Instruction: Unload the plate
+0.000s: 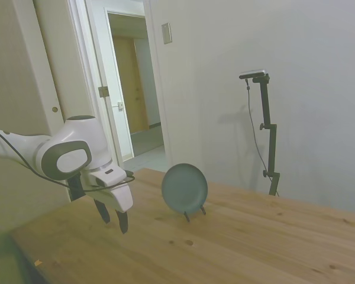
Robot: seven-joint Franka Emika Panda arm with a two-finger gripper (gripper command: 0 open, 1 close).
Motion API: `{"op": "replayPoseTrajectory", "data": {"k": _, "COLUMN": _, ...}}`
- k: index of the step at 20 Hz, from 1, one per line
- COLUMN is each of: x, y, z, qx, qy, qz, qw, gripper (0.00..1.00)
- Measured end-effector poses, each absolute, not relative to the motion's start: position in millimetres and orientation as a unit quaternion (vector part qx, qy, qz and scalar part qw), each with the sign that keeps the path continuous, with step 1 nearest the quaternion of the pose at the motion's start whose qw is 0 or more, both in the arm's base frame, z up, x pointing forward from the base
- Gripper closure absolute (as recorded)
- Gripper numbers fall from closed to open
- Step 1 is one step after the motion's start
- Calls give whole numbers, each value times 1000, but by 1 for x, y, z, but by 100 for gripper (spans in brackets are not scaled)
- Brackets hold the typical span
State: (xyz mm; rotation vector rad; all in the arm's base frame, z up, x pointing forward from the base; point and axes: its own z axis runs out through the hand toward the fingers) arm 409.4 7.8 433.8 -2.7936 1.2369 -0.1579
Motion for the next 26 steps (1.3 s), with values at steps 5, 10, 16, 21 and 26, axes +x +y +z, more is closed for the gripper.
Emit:
{"op": "replayPoseTrajectory", "data": {"k": 5, "x": 421, "y": -26, "z": 455, "qx": -899, "qy": 428, "qz": -82, "qw": 43, "gripper": 0}}
{"op": "replayPoseTrajectory", "data": {"k": 10, "x": 469, "y": -65, "z": 508, "qx": -879, "qy": 455, "qz": -126, "qw": 68, "gripper": 0}}
{"op": "replayPoseTrajectory", "data": {"k": 16, "x": 553, "y": -80, "z": 544, "qx": -869, "qy": 465, "qz": -142, "qw": 94, "gripper": 0}}
{"op": "replayPoseTrajectory", "data": {"k": 21, "x": 606, "y": -61, "z": 559, "qx": -872, "qy": 459, "qz": -138, "qw": 99, "gripper": 0}}
{"op": "replayPoseTrajectory", "data": {"k": 26, "x": 614, "y": -39, "z": 561, "qx": -879, "qy": 448, "qz": -125, "qw": 103, "gripper": 0}}
